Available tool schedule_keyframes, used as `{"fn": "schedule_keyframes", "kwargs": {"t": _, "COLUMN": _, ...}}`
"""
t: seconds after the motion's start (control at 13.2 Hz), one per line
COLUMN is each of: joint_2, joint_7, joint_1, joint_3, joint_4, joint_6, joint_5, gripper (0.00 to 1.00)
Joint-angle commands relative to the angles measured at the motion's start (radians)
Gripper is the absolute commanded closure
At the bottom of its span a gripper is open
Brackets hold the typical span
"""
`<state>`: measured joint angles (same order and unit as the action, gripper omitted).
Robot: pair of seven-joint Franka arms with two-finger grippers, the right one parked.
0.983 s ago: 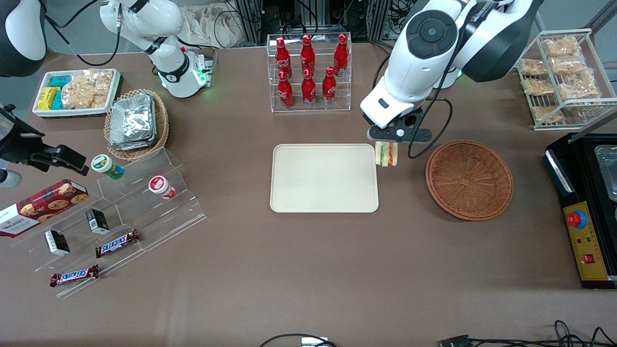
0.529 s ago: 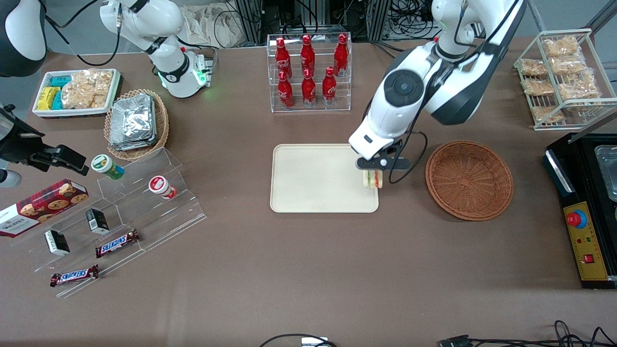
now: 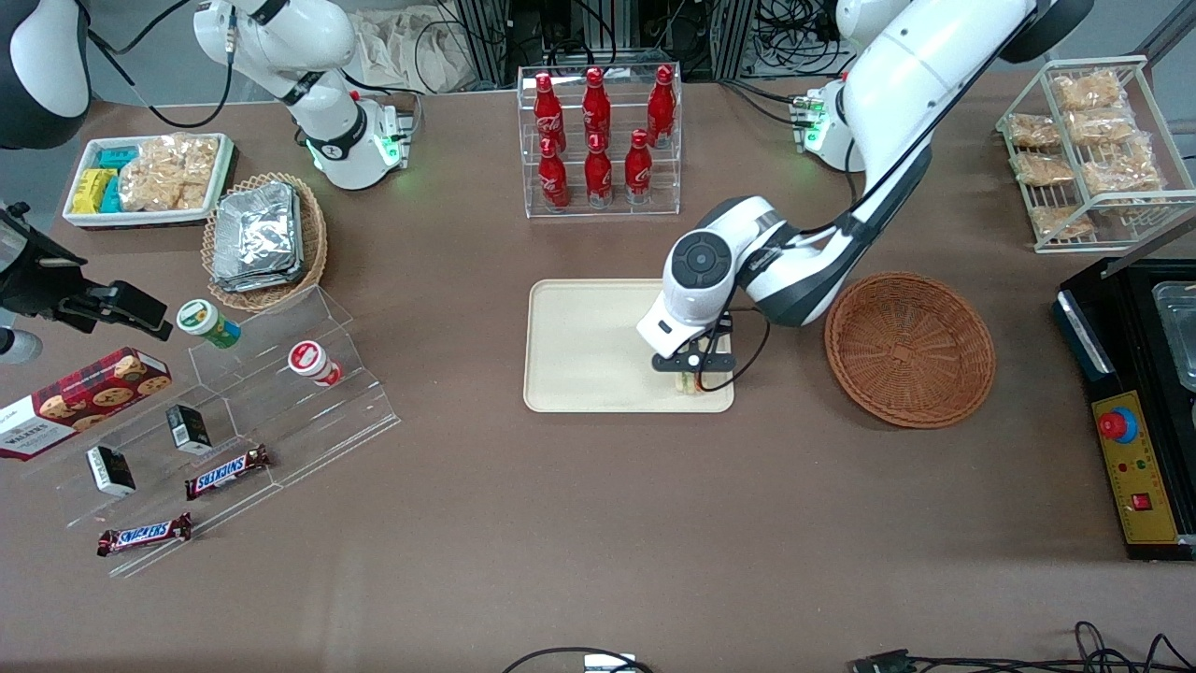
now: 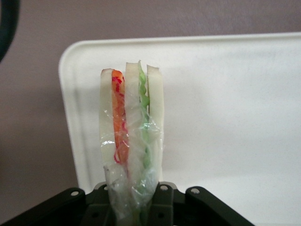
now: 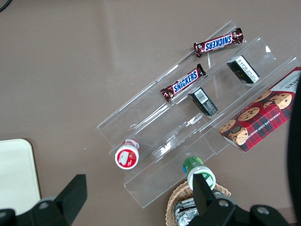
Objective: Place sandwich from basket to tray
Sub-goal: 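Lower the sandwich onto the tray and open the left gripper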
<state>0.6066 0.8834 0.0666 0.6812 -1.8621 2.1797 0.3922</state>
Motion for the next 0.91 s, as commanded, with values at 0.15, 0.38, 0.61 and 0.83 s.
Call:
{"fn": "schedule_keyframes", "kwargs": {"t": 0.15, "joint_2": 0.005, "joint_7": 0.017, "joint_1": 0.007, "joint_3": 0.001, "joint_4": -0.020, "joint_6": 0.005, "joint_5": 0.047, "gripper": 1.00}}
{"fn": "schedule_keyframes", "kwargs": {"t": 0.38, "joint_2": -0.008, "joint_7": 0.016, "joint_1": 0.002, "joint_3": 0.001, "joint_4": -0.057, "joint_6": 0.005, "joint_5": 0.047, "gripper": 1.00}}
{"fn": "schedule_keyframes", "kwargs": {"t": 0.61, "joint_2": -0.008, "joint_7": 0.020, "joint_1": -0.011, "joint_3": 0.001, "joint_4": -0.058, "joint_6": 0.003, "joint_5": 0.047, "gripper": 0.88}}
{"fn": "schedule_keyframes", "kwargs": {"t": 0.83, "joint_2": -0.018, "joint_7": 0.025, "joint_1": -0.018, "joint_3": 0.003, "joint_4": -0.058, "joint_6": -0.004, "joint_5": 0.040, "gripper": 0.00}}
